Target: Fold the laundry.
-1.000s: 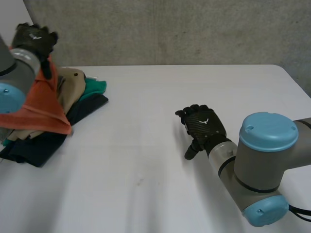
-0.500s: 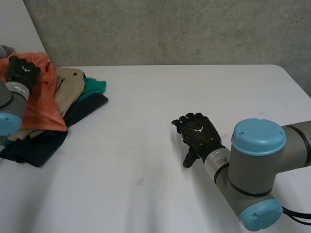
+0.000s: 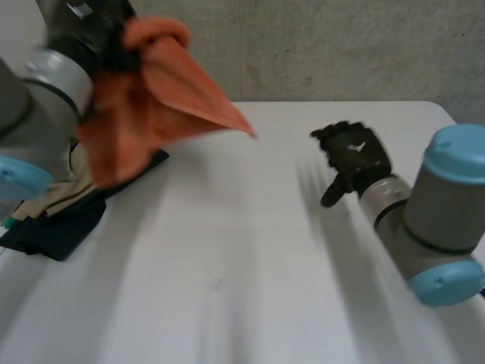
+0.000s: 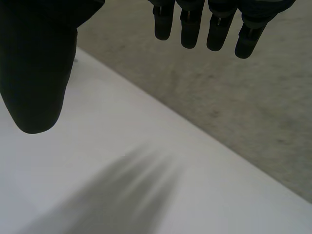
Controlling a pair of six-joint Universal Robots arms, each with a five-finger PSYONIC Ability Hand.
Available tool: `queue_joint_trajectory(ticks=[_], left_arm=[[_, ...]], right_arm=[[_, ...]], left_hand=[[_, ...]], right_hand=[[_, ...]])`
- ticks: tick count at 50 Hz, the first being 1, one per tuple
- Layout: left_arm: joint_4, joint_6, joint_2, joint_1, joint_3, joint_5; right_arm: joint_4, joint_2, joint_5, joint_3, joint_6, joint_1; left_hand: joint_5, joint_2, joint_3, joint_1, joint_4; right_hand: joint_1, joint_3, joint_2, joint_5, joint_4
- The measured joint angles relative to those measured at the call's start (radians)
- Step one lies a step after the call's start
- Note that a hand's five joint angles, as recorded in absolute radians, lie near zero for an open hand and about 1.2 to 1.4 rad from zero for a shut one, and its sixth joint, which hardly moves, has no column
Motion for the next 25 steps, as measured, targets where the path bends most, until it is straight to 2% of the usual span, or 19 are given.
queue_joint_trajectory(ticks=[6,7,9,10,11,12,13,16,22,25], left_arm=[[-0.096,-0.017,-0.129,-0.113,-0.063,-0.041],[-0.111,-0.015,-0.159,-0.134,-0.074,-0.051],[-0.132,-0.013,-0.201,-0.164,-0.088,-0.065],[-0.146,-0.013,-0.222,-0.18,-0.096,-0.072],[-0.159,-0.014,-0.237,-0.193,-0.101,-0.076],[-0.172,-0.015,-0.246,-0.203,-0.106,-0.078],[-0.186,-0.017,-0.252,-0.212,-0.11,-0.078],[-0.223,-0.024,-0.239,-0.22,-0.123,-0.072],[-0.263,-0.03,-0.14,-0.183,-0.163,-0.042],[-0.265,-0.014,-0.074,-0.135,-0.196,-0.011]], right_arm=[[0.029,-0.04,-0.002,-0.037,0.037,-0.084],[0.033,-0.043,-0.002,-0.043,0.042,-0.095],[0.041,-0.046,-0.002,-0.053,0.05,-0.112],[0.049,-0.045,-0.002,-0.059,0.053,-0.121],[0.057,-0.043,-0.001,-0.065,0.055,-0.127],[0.067,-0.039,-0.001,-0.072,0.057,-0.132],[0.077,-0.035,0.0,-0.077,0.058,-0.135],[0.127,-0.014,0.002,-0.1,0.062,-0.138],[0.257,0.02,-0.004,-0.139,0.092,-0.123],[0.335,0.036,-0.024,-0.153,0.132,-0.099]], left_hand=[[-0.004,-0.005,-0.005,-0.003,-0.006],[-0.115,-0.177,-0.159,-0.086,-0.167],[-0.274,-0.336,-0.327,-0.258,-0.34],[-0.399,-0.461,-0.452,-0.391,-0.467],[-0.621,-0.69,-0.681,-0.611,-0.69],[-0.714,-0.779,-0.77,-0.693,-0.781],[-0.714,-0.779,-0.77,-0.693,-0.781],[-0.903,-0.959,-0.956,-0.848,-0.974],[-0.907,-0.988,-0.975,-0.865,-0.996],[-0.907,-0.988,-0.975,-0.865,-0.996]], right_hand=[[0.0,0.0,0.0,0.0,0.0],[0.0,0.0,0.0,0.0,0.0],[0.0,0.0,0.0,0.0,0.0],[0.0,0.0,0.0,0.0,0.0],[0.0,0.0,0.0,0.0,0.0],[0.0,0.0,0.0,0.0,0.0],[0.0,0.0,0.0,0.0,0.0],[0.0,0.0,0.0,0.0,0.0],[0.0,0.0,0.0,0.0,0.0],[0.0,0.0,0.0,0.0,0.0]])
